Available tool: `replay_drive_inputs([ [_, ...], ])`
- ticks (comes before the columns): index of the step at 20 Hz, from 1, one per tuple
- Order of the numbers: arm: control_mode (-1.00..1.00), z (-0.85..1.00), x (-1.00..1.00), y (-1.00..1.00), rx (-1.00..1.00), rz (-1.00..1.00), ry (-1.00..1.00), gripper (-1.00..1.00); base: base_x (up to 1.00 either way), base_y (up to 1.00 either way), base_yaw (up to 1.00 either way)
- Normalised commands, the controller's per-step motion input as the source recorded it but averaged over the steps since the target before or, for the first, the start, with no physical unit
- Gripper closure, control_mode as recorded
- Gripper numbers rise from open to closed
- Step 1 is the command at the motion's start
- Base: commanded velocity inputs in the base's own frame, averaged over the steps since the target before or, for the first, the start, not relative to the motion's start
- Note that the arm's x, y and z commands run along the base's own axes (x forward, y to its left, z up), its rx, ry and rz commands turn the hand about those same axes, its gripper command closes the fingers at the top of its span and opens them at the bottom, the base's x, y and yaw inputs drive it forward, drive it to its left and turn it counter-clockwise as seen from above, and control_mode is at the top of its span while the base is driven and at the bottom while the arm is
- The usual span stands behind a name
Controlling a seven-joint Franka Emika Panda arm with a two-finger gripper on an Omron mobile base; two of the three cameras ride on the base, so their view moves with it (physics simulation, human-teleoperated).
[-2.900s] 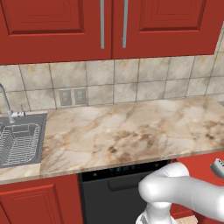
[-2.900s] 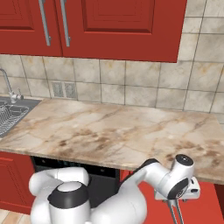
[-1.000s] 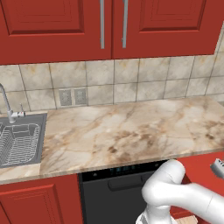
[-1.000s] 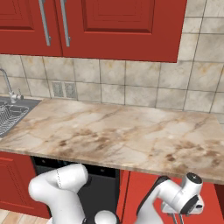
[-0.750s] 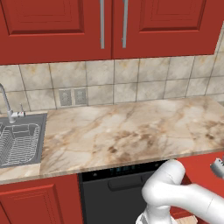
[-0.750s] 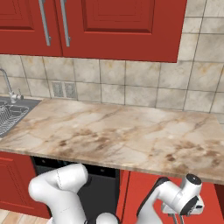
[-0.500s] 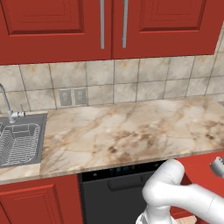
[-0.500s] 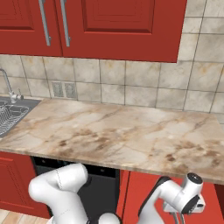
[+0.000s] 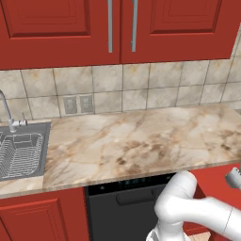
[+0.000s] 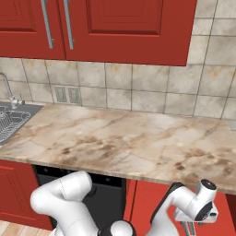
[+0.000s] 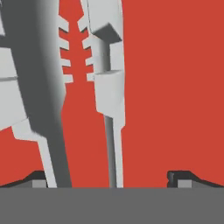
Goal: Take the tongs from the drawer on the right and place them on the dining counter next to the tray containing the hot dog.
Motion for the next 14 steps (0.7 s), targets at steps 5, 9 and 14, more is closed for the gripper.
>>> replay_drive_inputs([
  [5,-1.0,-0.87,-0.2,0.54,0.09,0.0,0.11,1.0,0.0,0.0,0.0],
  [9,-1.0,-0.04,0.0,0.0,0.03,0.0,-0.02,1.0,0.0,0.0,0.0],
  [14,-1.0,0.0,-0.08,0.0,0.0,0.0,-0.02,1.0,0.0,0.0,0.0],
])
